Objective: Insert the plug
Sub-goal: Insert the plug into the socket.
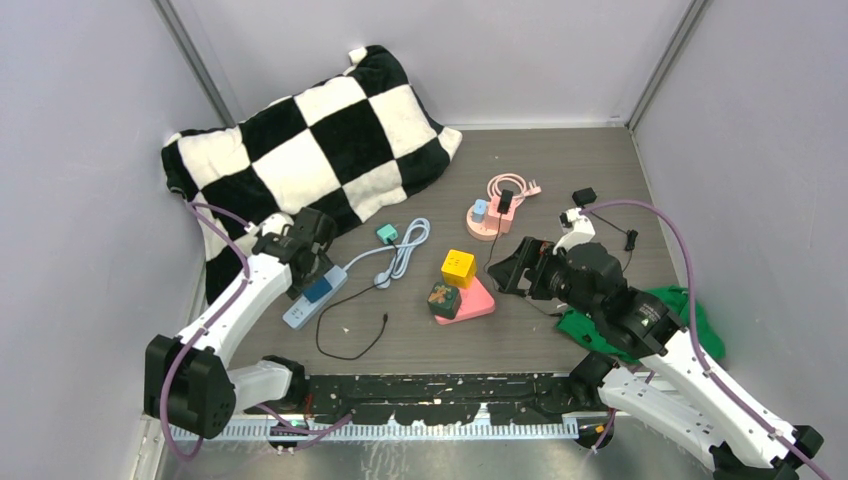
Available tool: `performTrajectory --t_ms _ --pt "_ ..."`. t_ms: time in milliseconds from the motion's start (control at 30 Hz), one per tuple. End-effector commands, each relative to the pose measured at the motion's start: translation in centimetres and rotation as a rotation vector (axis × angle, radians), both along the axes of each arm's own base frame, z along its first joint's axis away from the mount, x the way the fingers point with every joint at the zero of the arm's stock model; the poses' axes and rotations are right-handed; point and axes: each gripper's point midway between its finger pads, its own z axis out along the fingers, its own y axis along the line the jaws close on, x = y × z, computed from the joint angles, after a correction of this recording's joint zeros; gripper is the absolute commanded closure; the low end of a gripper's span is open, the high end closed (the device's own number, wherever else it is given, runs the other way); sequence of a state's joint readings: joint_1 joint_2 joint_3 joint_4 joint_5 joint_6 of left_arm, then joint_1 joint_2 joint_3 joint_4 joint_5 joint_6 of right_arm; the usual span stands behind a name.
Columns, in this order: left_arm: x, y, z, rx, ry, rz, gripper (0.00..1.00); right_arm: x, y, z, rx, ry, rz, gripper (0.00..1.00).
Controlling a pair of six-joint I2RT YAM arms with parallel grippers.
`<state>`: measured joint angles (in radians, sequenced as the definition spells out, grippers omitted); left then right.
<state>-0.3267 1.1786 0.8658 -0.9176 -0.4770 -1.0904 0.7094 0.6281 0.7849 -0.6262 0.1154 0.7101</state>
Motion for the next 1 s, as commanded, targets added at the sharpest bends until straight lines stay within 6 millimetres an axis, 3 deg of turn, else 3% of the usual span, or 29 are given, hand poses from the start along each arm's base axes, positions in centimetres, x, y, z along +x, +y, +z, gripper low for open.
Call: performTrajectory --t_ms 0,333,633,967 --pt "2.1 -1.0 1.6 -0.053 -0.113 -0.008 0.99 0.3 -0.6 0.5 -0.004 -0.031 -0.024 0.0" --pt "1.8 -0.8 1.4 -0.049 -0.098 0.005 0.99 0.2 -0.6 0.4 -0.006 -0.028 -0.022 0.0" --pt "2.6 -0.7 4.6 -0.052 -0.18 -0.001 0.99 0.3 -0.9 0.2 -0.021 -0.031 -0.031 0.0" --pt "0.8 0.0 2.4 -0.018 -0.057 0.055 0.99 0.3 -0.9 0.4 -0.024 -0.036 -0.03 0.0"
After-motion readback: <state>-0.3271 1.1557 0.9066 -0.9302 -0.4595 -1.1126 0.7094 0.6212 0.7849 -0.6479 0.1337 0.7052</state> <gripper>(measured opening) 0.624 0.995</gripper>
